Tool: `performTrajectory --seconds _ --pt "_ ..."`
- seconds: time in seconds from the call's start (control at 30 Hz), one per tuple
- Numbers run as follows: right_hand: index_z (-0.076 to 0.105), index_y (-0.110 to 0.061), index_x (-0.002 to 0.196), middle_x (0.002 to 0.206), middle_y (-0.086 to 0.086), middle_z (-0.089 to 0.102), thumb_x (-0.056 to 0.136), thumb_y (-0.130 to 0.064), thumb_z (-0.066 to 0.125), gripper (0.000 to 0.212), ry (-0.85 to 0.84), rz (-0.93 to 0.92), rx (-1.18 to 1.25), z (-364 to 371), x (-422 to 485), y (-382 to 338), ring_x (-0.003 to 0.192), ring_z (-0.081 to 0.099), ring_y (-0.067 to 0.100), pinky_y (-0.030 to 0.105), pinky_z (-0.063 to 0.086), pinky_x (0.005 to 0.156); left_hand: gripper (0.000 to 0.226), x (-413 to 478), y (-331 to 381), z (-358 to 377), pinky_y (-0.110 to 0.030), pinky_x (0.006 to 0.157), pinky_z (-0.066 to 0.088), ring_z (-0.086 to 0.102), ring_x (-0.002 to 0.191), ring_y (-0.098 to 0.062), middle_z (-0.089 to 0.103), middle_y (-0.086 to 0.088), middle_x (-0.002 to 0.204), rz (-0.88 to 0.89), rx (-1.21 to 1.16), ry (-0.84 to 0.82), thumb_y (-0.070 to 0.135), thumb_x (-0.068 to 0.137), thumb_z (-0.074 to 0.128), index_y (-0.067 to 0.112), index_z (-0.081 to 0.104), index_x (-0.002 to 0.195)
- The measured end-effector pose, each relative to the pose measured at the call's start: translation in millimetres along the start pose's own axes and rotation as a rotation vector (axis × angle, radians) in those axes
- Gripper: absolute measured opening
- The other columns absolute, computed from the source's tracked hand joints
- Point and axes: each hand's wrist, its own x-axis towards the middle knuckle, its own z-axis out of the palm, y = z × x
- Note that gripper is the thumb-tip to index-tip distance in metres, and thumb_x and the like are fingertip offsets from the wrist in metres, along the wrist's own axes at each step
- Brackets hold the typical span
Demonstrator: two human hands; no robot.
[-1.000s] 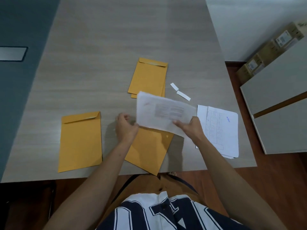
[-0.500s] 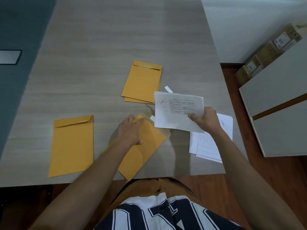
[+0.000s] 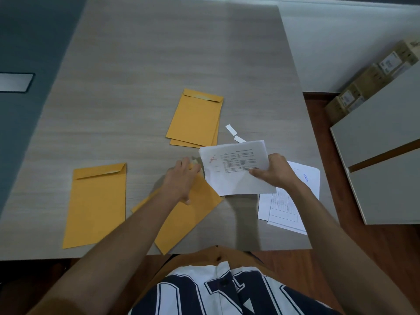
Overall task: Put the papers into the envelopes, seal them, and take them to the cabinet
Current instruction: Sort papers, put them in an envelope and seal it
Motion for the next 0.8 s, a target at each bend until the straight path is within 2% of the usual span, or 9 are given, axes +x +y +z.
performTrajectory --seconds 0.13,0.2,0.33,0.53,0.67,0.8 --pt "0.070 -0.011 0.107 0.101 0.000 0.068 0.078 -0.019 0.079 0.031 -0.126 0.020 0.020 -6.5 11.5 4.7 0.084 0.066 0.017 0.025 0.051 0.065 0.109 -1.8 -2.1 0.6 -0.034 0.087 0.051 0.040 0.118 -0.024 0.032 -0.007 0.135 0.042 -0.003 0.027 0.048 0.050 0.093 0.028 0.026 0.133" --pt "0.071 -0.011 0.106 0.103 0.000 0.070 0.078 -0.015 0.079 0.030 -0.196 0.027 0.067 -6.5 17.7 4.5 0.084 0.066 0.013 0.024 0.053 0.067 0.108 -2.8 -3.4 1.1 -0.034 0.086 0.050 0.041 0.119 -0.023 0.032 -0.007 0.135 0.076 -0.015 0.030 0.044 0.050 0.093 0.028 0.027 0.133" --pt "0.074 -0.014 0.104 0.106 0.002 0.073 0.073 -0.012 0.080 0.032 -0.299 0.056 0.105 -1.1 30.3 -0.4 0.095 0.069 0.021 0.041 0.057 0.088 0.107 -2.7 -5.1 1.3 -0.033 0.088 0.048 0.041 0.119 -0.022 0.031 -0.006 0.138 0.128 -0.044 0.034 0.039 0.050 0.094 0.030 0.028 0.134" --pt "0.073 -0.019 0.106 0.107 0.001 0.074 0.054 -0.026 0.081 0.053 -0.404 0.106 0.169 -1.1 37.0 2.1 0.101 0.069 0.025 0.051 0.054 0.093 0.111 -4.4 -10.5 2.9 -0.035 0.097 0.044 0.036 0.129 -0.022 0.026 -0.003 0.146 0.158 -0.101 0.029 0.038 0.053 0.094 0.032 0.026 0.141" --pt "0.072 -0.018 0.110 0.110 0.002 0.074 0.062 -0.019 0.084 0.049 -0.426 0.131 0.191 -6.4 39.9 6.5 0.103 0.069 0.026 0.053 0.052 0.096 0.112 -4.9 -12.1 2.3 -0.036 0.097 0.045 0.038 0.128 -0.023 0.028 -0.005 0.146 0.168 -0.080 0.029 0.041 0.053 0.093 0.031 0.025 0.142" --pt "0.071 -0.017 0.109 0.108 0.003 0.073 0.073 -0.009 0.079 0.037 -0.416 0.099 0.105 -10.6 42.6 5.1 0.101 0.068 0.027 0.050 0.054 0.093 0.111 -4.5 -9.8 1.6 -0.036 0.097 0.046 0.038 0.128 -0.024 0.027 -0.005 0.146 0.182 -0.046 0.034 0.041 0.056 0.092 0.031 0.024 0.143"
